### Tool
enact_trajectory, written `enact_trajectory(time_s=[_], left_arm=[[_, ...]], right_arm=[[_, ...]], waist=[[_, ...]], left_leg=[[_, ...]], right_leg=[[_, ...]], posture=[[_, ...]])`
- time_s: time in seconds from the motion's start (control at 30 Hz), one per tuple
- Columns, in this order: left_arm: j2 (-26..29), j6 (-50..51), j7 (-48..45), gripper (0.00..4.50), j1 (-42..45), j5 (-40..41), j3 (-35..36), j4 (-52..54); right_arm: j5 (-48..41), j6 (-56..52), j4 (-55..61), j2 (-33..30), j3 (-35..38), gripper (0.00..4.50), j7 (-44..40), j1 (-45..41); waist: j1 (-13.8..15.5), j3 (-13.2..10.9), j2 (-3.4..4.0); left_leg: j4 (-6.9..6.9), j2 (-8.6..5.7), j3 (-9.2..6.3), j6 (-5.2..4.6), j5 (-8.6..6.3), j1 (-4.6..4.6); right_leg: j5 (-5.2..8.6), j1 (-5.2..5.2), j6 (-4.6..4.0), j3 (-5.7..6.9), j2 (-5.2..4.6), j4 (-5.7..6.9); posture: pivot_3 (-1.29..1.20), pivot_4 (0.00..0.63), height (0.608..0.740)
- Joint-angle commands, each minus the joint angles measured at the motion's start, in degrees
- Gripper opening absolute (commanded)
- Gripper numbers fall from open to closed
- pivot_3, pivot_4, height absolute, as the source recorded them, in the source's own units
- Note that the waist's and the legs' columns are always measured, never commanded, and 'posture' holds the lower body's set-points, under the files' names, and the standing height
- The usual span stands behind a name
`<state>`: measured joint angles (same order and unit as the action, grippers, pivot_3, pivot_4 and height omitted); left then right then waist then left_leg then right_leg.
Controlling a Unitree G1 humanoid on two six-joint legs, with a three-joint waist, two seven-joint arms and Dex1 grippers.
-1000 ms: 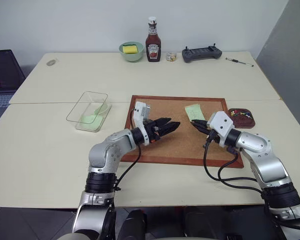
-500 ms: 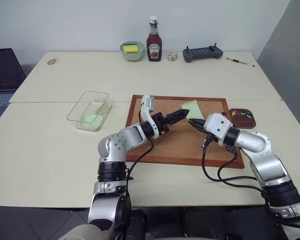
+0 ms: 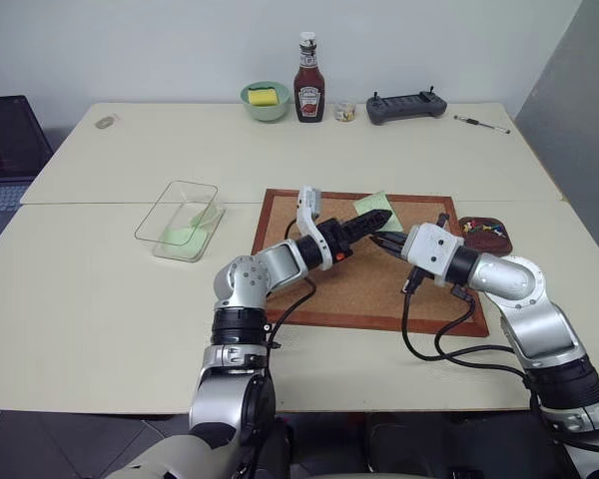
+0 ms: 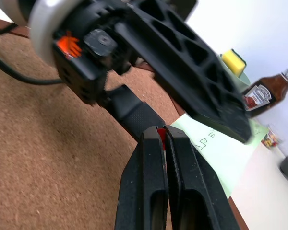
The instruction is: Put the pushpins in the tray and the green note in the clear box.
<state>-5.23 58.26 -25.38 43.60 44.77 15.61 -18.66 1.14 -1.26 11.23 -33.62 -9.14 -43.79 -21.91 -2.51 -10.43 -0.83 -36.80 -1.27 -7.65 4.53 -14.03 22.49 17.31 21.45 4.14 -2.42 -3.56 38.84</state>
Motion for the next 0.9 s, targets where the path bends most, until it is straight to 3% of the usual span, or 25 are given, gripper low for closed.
enact_trajectory(time_s=[0.03, 0.13, 0.23, 0.9], left_arm=[[-1.2, -1.2, 0.8, 4.47, 2.2, 2.1, 1.4, -1.0], [-1.6, -1.7, 1.1, 4.47, 2.8, 2.4, 2.1, -2.0], [-2.0, -1.9, 1.0, 4.07, 3.5, 2.8, 2.4, -3.0], [-2.2, -1.1, 1.4, 0.2, 3.7, 4.7, 2.9, -3.5]], right_arm=[[0.2, 0.6, 2.6, -0.5, 0.3, 0.0, -0.3, -0.8], [0.3, 0.6, 3.0, -0.6, 0.2, 0.0, -0.4, -0.8], [0.2, 0.5, 3.4, -0.7, 0.0, 0.0, -0.6, -0.9], [0.1, 0.3, 3.4, -0.7, 0.1, 0.0, -0.9, -2.1]], waist=[[0.1, 0.0, -0.01], [0.3, 0.0, -0.02], [0.3, 0.0, -0.04], [0.3, 0.0, -0.04]], left_leg=[[0.0, 0.0, -0.01, 0.0, 0.0, 0.0], [0.0, 0.0, 0.0, 0.01, 0.0, 0.01], [0.0, 0.0, -0.01, 0.01, 0.0, 0.03], [0.0, 0.0, -0.01, 0.02, 0.01, 0.03]], right_leg=[[0.0, 0.0, 0.0, 0.0, 0.0, 0.0], [0.0, 0.0, 0.0, 0.01, 0.0, -0.02], [0.0, 0.01, 0.0, 0.01, -0.01, -0.04], [0.0, 0.01, 0.0, 0.01, -0.01, -0.04]], posture=[[0.0, 0.15, 0.74], [0.0, 0.15, 0.74], [0.0, 0.15, 0.74], [0.0, 0.15, 0.74]])
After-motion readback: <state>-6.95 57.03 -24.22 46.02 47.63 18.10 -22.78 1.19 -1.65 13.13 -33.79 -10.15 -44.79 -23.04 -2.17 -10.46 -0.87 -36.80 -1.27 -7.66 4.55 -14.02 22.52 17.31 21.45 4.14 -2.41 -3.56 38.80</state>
